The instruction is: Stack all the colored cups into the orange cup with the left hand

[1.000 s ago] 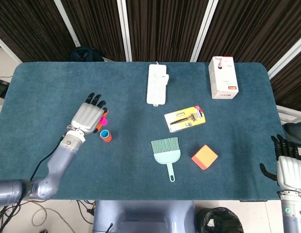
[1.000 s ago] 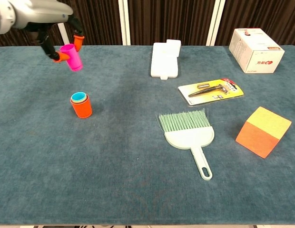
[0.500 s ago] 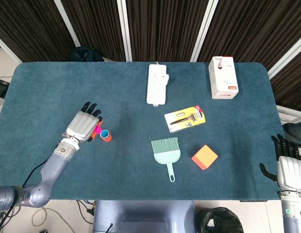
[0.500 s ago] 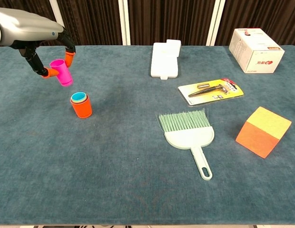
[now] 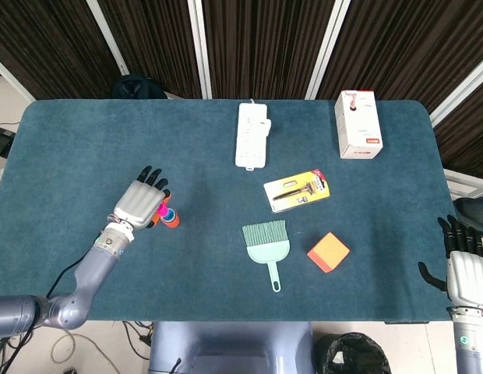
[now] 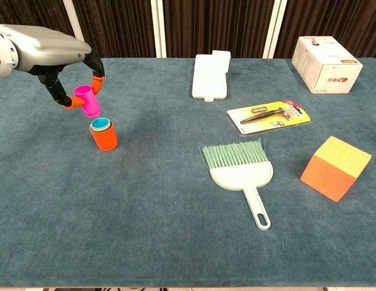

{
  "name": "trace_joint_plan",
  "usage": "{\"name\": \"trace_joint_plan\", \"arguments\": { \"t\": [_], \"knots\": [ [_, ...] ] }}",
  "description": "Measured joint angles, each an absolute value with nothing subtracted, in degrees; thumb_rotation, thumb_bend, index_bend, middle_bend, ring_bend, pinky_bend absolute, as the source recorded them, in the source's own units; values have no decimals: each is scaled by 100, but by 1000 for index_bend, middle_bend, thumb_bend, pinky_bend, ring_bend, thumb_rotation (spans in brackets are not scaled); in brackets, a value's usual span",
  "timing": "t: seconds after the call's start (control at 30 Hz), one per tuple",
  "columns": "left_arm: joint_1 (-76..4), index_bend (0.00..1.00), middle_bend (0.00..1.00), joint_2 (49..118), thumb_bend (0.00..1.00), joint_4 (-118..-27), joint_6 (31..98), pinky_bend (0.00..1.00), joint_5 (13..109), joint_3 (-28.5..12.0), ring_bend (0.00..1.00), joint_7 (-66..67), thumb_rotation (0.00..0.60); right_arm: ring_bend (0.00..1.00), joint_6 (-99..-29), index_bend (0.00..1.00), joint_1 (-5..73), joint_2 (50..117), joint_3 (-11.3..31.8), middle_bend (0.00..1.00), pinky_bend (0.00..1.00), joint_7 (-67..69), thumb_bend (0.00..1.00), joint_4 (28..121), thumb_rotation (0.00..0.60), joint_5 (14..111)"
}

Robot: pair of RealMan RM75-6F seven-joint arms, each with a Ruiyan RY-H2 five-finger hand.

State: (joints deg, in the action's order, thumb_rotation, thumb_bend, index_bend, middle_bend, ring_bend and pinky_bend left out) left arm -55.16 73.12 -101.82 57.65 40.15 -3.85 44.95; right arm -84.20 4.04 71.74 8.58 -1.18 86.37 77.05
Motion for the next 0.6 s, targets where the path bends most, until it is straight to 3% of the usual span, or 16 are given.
{"name": "trace_joint_plan", "arguments": {
  "t": [0.6],
  "knots": [
    [-5624, 488, 199, 7678, 404, -9836, 5705, 0, 3912, -349, 0, 4560, 600, 86, -8432, 89, 393, 7153, 878, 46, 36, -91, 343, 8637, 600, 7683]
  ]
}}
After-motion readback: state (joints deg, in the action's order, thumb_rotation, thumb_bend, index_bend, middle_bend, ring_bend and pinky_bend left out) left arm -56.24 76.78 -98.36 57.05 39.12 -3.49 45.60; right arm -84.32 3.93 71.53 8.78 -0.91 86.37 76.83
